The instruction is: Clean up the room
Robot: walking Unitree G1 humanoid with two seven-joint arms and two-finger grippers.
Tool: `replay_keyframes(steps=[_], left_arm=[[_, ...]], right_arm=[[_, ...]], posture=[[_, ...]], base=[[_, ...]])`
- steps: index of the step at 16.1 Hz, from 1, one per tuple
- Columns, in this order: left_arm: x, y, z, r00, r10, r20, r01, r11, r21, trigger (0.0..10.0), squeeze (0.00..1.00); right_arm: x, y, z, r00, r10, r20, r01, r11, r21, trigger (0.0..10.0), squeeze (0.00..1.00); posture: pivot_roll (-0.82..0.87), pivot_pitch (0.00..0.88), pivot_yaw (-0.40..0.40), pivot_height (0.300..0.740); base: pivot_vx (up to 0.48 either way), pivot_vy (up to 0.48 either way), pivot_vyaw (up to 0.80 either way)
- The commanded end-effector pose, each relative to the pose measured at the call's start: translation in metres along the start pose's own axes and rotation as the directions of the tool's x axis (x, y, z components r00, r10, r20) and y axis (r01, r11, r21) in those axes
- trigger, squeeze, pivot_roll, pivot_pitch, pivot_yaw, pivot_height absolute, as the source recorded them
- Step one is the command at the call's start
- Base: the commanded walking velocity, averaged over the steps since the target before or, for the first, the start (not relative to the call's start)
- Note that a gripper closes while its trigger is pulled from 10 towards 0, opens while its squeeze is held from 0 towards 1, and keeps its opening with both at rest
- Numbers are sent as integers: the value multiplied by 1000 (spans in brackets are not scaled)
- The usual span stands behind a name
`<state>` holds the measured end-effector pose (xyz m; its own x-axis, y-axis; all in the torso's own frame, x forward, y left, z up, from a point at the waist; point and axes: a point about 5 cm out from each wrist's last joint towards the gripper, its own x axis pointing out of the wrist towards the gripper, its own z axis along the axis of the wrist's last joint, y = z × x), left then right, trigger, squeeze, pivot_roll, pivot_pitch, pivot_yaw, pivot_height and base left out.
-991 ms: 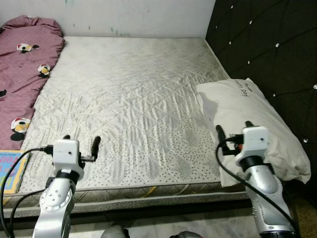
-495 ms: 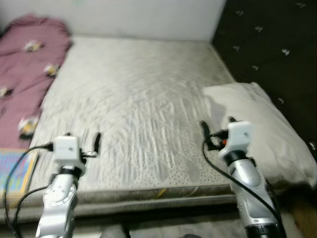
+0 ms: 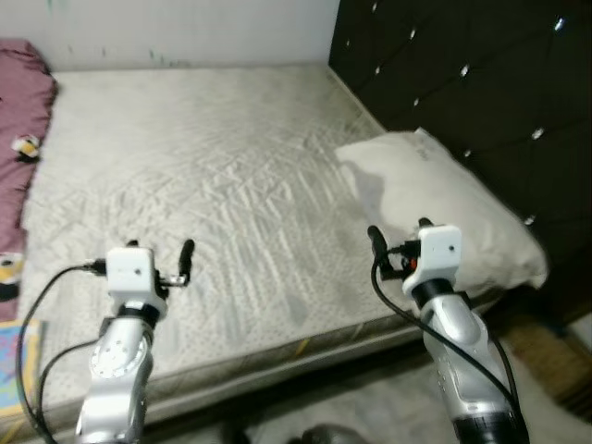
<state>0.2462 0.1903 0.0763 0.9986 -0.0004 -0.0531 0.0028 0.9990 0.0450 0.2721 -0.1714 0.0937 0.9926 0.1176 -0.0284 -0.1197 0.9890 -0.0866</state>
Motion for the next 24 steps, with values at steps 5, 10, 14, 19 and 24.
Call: replay_keyframes(steps=[5, 10, 14, 19, 24], left_arm=[[-1, 0, 0, 1000, 16, 1, -16, 1000, 12, 10000, 0], [-1, 1, 1, 1000, 18, -3, -18, 1000, 12, 10000, 0], [-1, 1, 0, 1000, 20, -10, -20, 1000, 15, 10000, 0], [-1, 1, 0, 999, 26, -17, -26, 999, 19, 10000, 0], [-1, -1, -1, 999, 28, -24, -28, 999, 16, 10000, 0]], right_arm=[[2, 8, 5, 999, 44, 19, -45, 999, 13, 10000, 0], [3, 12, 7, 997, 76, 32, -76, 997, -17, 10000, 0], [2, 13, 6, 997, 76, 29, -76, 997, -19, 10000, 0], [2, 14, 5, 997, 75, 27, -75, 997, -10, 10000, 0], [3, 17, 6, 996, 90, 27, -90, 996, 0, 10000, 0]], posture=[[10, 0, -64, 740], [7, 0, -58, 740], [3, 0, -55, 740], [1, 0, -51, 740], [2, 0, -52, 740]], base=[[0, 178, 0], [0, 306, 431], [0, 422, 503], [0, 428, 0], [0, 433, 0]])
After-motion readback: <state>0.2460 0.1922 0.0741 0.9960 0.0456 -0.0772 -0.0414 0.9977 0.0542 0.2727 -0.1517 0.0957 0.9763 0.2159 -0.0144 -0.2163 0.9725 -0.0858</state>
